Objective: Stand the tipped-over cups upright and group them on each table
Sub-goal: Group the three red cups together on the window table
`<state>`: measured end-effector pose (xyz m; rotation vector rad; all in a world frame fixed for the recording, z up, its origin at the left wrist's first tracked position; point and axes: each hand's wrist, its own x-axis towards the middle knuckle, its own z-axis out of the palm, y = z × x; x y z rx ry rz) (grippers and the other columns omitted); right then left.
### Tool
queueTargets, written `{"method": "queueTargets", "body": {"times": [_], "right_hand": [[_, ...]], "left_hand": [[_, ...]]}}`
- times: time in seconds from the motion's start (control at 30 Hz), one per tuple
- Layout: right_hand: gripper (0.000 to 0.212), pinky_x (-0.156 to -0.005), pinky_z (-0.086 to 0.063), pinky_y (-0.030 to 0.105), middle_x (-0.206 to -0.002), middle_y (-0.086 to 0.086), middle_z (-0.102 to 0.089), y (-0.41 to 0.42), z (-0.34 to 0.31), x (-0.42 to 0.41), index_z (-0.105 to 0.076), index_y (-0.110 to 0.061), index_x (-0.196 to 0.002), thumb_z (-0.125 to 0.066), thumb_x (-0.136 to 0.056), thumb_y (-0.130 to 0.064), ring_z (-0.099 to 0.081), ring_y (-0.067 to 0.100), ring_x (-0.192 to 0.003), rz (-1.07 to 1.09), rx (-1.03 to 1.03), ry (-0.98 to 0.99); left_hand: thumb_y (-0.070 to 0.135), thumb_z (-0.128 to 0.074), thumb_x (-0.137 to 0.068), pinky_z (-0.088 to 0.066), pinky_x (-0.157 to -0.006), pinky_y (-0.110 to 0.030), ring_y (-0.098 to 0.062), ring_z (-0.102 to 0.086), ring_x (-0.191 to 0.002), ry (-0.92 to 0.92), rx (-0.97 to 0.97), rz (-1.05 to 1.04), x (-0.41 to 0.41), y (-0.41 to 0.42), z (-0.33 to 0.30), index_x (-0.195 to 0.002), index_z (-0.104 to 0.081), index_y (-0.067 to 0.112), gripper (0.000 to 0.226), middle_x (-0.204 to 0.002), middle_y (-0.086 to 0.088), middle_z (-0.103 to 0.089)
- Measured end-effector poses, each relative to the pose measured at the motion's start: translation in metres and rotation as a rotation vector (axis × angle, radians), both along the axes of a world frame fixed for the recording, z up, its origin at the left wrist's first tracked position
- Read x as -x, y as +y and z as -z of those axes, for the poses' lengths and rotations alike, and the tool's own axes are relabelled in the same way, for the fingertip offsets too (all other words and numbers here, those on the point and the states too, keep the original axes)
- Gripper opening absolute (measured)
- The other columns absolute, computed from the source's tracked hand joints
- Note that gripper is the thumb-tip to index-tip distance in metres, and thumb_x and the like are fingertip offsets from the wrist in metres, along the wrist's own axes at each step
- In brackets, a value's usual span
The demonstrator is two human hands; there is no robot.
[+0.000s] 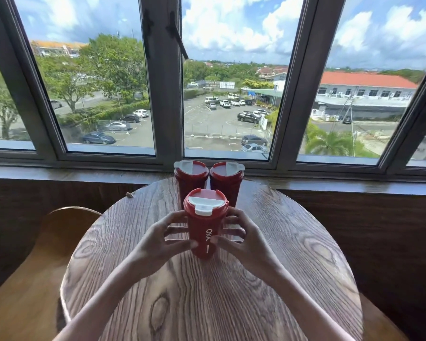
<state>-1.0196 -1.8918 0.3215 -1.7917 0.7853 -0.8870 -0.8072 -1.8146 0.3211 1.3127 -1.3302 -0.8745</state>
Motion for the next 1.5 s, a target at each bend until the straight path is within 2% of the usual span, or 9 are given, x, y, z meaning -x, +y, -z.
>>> {"method": "queueTargets", "body": {"times": [0.2,0.37,0.53,0.8,1.03,1.23,1.33,1.4,1.5], "right_hand": [[0.055,-0.085,-0.057,0.029,-0.106,-0.004,-0.069,-0.004,0.006,-0.006,-0.056,-0.025,-0.123,-0.082,-0.074,-0.024,-0.069,0.012,-0.098,0.071,0.009,-0.076],[0.056,-0.08,-0.054,0.022,-0.099,-0.02,-0.07,-0.012,-0.003,-0.016,-0.057,-0.023,-0.124,-0.081,-0.073,-0.027,-0.07,0.009,-0.094,0.112,0.0,-0.108],[0.052,-0.076,-0.054,0.02,-0.098,-0.011,-0.069,-0.02,-0.007,-0.023,-0.055,-0.019,-0.127,-0.077,-0.08,-0.017,-0.07,0.003,-0.091,0.126,0.005,-0.115],[0.051,-0.076,-0.055,0.019,-0.104,-0.011,-0.069,-0.019,-0.001,-0.022,-0.054,-0.022,-0.129,-0.075,-0.082,-0.018,-0.069,0.003,-0.094,0.127,-0.013,-0.151],[0.055,-0.079,-0.056,0.024,-0.108,-0.009,-0.066,-0.011,0.003,-0.02,-0.047,-0.025,-0.131,-0.075,-0.083,-0.022,-0.067,0.001,-0.095,0.144,0.002,-0.106],[0.012,-0.073,-0.052,0.019,-0.087,-0.005,-0.07,0.015,0.011,-0.02,-0.063,-0.026,-0.095,-0.07,-0.087,-0.031,-0.065,0.003,-0.081,0.152,0.126,0.103],[0.012,-0.074,-0.053,0.019,-0.085,-0.004,-0.068,0.025,0.002,-0.041,-0.064,-0.026,-0.1,-0.066,-0.089,-0.031,-0.065,0.005,-0.081,-0.005,0.173,0.114],[0.018,-0.077,-0.053,0.016,-0.092,-0.006,-0.069,0.029,-0.004,-0.065,-0.063,-0.025,-0.108,-0.063,-0.092,-0.032,-0.065,0.002,-0.088,-0.134,0.191,0.117],[0.024,-0.081,-0.053,0.017,-0.103,-0.005,-0.068,0.042,-0.008,-0.115,-0.06,-0.021,-0.115,-0.062,-0.093,-0.029,-0.066,0.005,-0.095,-0.301,0.188,0.107]], "left_hand": [[0.017,-0.082,-0.065,-0.056,-0.081,-0.023,-0.007,-0.066,-0.103,-0.013,0.042,-0.058,0.007,-0.01,0.0,-0.118,-0.059,0.023,0.058,-0.111,0.016,-0.069],[0.012,-0.079,-0.071,-0.056,-0.081,-0.027,-0.007,-0.066,-0.101,0.005,0.038,-0.07,0.006,-0.025,-0.004,-0.117,-0.06,0.024,0.051,-0.11,0.015,-0.07],[0.011,-0.079,-0.073,-0.056,-0.084,-0.03,-0.009,-0.067,-0.099,0.009,0.028,-0.088,0.002,-0.037,-0.003,-0.118,-0.061,0.024,0.051,-0.11,0.006,-0.072],[0.01,-0.079,-0.073,-0.057,-0.083,-0.029,-0.005,-0.067,-0.1,0.0,0.036,-0.072,0.003,-0.04,-0.001,-0.117,-0.06,0.026,0.05,-0.11,0.014,-0.071],[0.009,-0.077,-0.074,-0.056,-0.082,-0.026,-0.006,-0.066,-0.102,-0.005,0.067,-0.099,0.005,-0.036,0.0,-0.117,-0.058,0.032,0.053,-0.11,0.009,-0.071],[0.023,-0.074,-0.076,-0.055,-0.092,-0.035,-0.007,-0.061,-0.111,-0.252,0.114,-0.23,-0.003,-0.013,0.008,-0.121,-0.055,0.031,0.05,-0.122,0.003,-0.062],[0.04,-0.068,-0.081,-0.053,-0.094,-0.039,-0.013,-0.058,-0.114,-0.455,0.105,-0.377,-0.025,0.007,0.004,-0.132,-0.05,0.018,0.058,-0.129,-0.003,-0.058],[0.046,-0.065,-0.083,-0.051,-0.094,-0.038,-0.011,-0.059,-0.112,-0.582,0.097,-0.503,-0.045,0.028,-0.002,-0.13,-0.052,0.021,0.054,-0.127,0.001,-0.06],[0.042,-0.061,-0.08,-0.05,-0.094,-0.035,-0.016,-0.061,-0.108,-0.606,0.074,-0.678,-0.07,0.068,-0.01,-0.124,-0.059,0.017,0.05,-0.12,-0.003,-0.063]]}}
